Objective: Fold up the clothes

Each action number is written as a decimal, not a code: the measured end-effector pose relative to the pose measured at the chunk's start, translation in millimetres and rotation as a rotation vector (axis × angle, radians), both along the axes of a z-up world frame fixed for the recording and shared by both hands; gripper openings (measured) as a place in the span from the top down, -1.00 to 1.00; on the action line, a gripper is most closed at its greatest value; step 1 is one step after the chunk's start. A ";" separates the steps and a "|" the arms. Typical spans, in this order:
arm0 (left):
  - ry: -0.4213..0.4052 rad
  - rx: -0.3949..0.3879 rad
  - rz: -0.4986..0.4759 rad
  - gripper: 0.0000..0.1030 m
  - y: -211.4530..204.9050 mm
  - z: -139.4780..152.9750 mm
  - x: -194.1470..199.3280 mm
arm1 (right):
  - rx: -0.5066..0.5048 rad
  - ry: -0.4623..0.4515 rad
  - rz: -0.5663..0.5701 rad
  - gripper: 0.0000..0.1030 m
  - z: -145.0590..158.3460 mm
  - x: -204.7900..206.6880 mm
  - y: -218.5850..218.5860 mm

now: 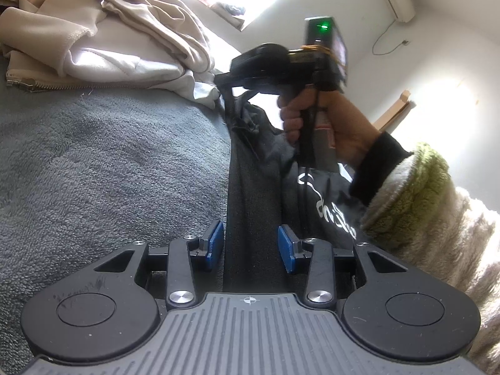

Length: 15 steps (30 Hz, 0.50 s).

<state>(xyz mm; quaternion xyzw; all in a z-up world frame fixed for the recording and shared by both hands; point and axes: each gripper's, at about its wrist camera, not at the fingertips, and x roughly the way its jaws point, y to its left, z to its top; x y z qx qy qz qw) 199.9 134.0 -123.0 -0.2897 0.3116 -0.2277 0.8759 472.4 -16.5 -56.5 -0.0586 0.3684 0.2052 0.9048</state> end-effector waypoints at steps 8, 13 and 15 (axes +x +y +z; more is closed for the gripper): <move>0.001 -0.002 0.001 0.26 0.6 -0.9 1.8 | 0.332 -0.065 0.107 0.90 45.2 -26.8 -27.3; 0.002 -0.007 0.000 0.26 0.3 -1.4 1.9 | 0.317 -0.097 0.232 0.90 52.6 -41.4 0.8; 0.002 -0.008 0.000 0.26 0.5 -1.6 1.9 | 0.311 -0.087 0.273 0.89 47.5 -44.0 12.1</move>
